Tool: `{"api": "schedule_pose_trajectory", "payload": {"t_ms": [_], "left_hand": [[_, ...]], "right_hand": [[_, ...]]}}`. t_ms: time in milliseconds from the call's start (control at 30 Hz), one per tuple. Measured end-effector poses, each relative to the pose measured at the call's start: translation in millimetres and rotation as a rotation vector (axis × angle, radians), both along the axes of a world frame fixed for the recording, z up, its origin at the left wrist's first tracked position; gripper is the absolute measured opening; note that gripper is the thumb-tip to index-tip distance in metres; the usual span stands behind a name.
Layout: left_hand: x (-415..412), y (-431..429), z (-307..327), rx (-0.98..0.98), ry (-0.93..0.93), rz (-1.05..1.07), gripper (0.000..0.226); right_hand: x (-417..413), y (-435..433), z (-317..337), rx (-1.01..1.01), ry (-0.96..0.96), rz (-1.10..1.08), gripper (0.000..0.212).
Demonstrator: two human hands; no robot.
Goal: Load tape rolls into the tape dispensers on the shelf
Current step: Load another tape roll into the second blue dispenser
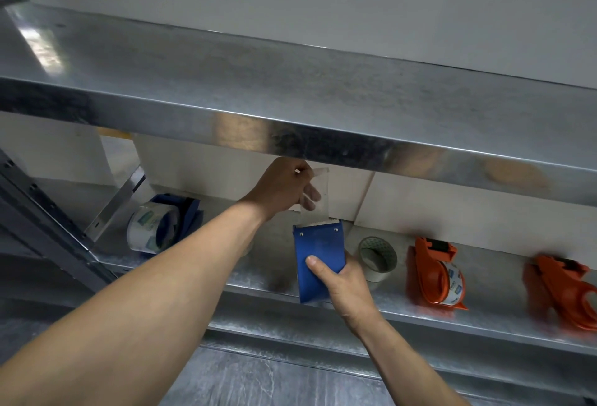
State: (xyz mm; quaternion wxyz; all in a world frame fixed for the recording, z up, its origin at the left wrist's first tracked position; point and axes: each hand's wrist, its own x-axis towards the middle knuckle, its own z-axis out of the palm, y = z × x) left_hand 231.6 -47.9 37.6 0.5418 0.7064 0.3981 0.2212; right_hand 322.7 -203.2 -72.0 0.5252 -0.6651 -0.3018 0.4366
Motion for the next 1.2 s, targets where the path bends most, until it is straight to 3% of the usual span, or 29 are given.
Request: {"api": "schedule_pose_trajectory", "payload": {"t_ms": [233,400,533,667,867,1000,1133,1200], "left_hand": [[-0.7,-2.4,-2.6,0.081,0.045,-0.045,0.019],[-3.1,-10.7,-13.5,0.261,0.056,-0.069,0.012],[-6.0,-23.6,-21.6,0.260,0.060,-0.103,0.010],[-7.8,-31.0,-29.0,0.338,0.094,-0.109,0.012],[-13.0,-37.3,-54.6,0.609,0.133,-0.174,0.012],[-15.1,-41.0,-69.4,0.803,0.056,-0.108,0.030],[-15.8,-41.6,-68.9,0.843,0.047,-0.107,0.008],[-17.8,-43.5,-69.3,0.822,0.029,-0.125,0.010]], "right_hand": [[2.0,3.7,1.2,-0.077,0.008,0.009,0.033],[2.9,11.0,4.7,-0.125,0.093,-0.013,0.031],[3.9,15.8,5.4,-0.186,0.132,-0.043,0.040],[4.0,18.5,9.9,-0.195,0.180,-0.054,0.062],[8.4,22.7,23.7,-0.181,0.307,-0.093,0.043],[13.8,17.1,33.0,-0.078,0.451,-0.114,0.023],[9.3,16.9,38.5,-0.010,0.416,-0.123,0.040],[5.4,17.9,36.0,-0.057,0.365,-0.166,0.043]]}}
